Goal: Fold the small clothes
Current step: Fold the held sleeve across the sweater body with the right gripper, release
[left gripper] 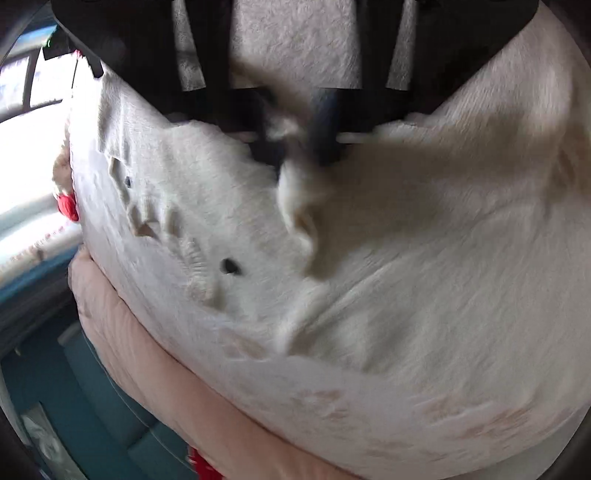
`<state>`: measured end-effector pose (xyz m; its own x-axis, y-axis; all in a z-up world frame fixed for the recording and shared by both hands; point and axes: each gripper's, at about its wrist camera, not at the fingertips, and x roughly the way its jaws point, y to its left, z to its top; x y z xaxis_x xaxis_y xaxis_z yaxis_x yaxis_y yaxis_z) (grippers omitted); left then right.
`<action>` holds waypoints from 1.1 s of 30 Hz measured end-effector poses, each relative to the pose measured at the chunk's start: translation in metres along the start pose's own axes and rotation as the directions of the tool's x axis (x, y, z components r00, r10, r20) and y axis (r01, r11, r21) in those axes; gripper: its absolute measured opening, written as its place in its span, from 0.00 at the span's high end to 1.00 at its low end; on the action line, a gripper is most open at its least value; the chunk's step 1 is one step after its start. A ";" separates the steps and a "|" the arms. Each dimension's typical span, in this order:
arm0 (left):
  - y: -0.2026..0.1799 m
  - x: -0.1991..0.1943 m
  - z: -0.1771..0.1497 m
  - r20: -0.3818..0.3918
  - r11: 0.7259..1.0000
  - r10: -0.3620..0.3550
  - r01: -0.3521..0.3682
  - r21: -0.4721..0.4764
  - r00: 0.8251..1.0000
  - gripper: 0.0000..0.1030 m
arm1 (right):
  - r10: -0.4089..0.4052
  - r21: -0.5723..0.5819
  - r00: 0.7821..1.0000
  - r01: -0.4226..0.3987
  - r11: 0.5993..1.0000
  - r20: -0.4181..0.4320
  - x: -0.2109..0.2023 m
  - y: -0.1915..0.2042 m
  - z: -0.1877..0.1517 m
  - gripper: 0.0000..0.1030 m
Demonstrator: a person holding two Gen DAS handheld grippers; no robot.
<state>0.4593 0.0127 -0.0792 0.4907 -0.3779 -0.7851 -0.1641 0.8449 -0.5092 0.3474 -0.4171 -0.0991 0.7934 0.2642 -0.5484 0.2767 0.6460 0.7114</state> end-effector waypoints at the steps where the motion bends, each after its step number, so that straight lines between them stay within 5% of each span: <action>1: -0.005 -0.010 0.004 0.035 1.000 -0.019 0.019 0.007 0.999 0.92 | 0.012 -0.012 0.999 -0.011 1.000 0.031 -0.007 0.005 0.007 0.92; 5: -0.012 -0.027 0.004 0.113 0.996 -0.031 0.021 0.092 0.993 0.92 | 0.028 -0.083 0.989 -0.016 0.996 0.143 -0.039 0.011 0.018 0.94; 9: 0.010 0.015 -0.013 0.000 0.996 0.034 -0.034 0.087 0.999 0.92 | -0.137 -0.030 0.991 0.136 0.990 -0.011 -0.004 -0.038 0.007 0.96; 13: 0.016 0.001 -0.018 0.049 0.997 -0.040 0.037 0.065 0.998 0.89 | -0.102 -0.063 0.994 0.103 0.993 0.025 -0.036 -0.019 0.011 0.90; 16: 0.028 -0.026 -0.023 0.075 0.995 -0.098 0.095 0.038 0.992 0.85 | -0.163 -0.166 0.985 0.170 0.971 0.054 -0.049 0.004 -0.004 0.85; 18: 0.043 -0.049 -0.027 0.117 0.995 -0.090 0.086 0.041 0.989 0.76 | -0.194 -0.207 0.980 0.199 0.958 0.047 -0.053 0.016 -0.019 0.84; 20: 0.067 -0.075 -0.027 0.174 0.999 -0.024 0.018 0.032 0.984 0.43 | -0.197 -0.252 0.980 0.196 0.948 0.025 -0.053 0.030 -0.041 0.76; 25: 0.172 -0.144 0.005 0.302 0.965 0.258 -0.231 -0.122 0.918 0.21 | -0.225 -0.419 0.974 0.204 0.885 0.000 -0.048 0.061 -0.115 0.49; 30: 0.291 -0.192 0.059 0.323 0.861 0.480 -0.367 -0.352 0.816 0.21 | -0.274 -0.526 0.962 0.240 0.816 0.014 -0.031 0.072 -0.144 0.33; 32: 0.320 -0.199 0.075 0.306 0.832 0.502 -0.356 -0.425 0.809 0.21 | -0.276 -0.524 0.961 0.238 0.818 0.005 -0.025 0.069 -0.143 0.33; 33: 0.338 -0.198 0.082 0.286 0.817 0.496 -0.330 -0.472 0.820 0.21 | -0.276 -0.527 0.961 0.239 0.815 0.009 -0.024 0.069 -0.144 0.32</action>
<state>0.3772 0.4038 -0.0667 0.5656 0.2181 -0.7953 -0.7000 0.6368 -0.3232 0.2692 -0.2763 -0.1000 0.6913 0.0690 -0.7193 0.1295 0.9675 0.2173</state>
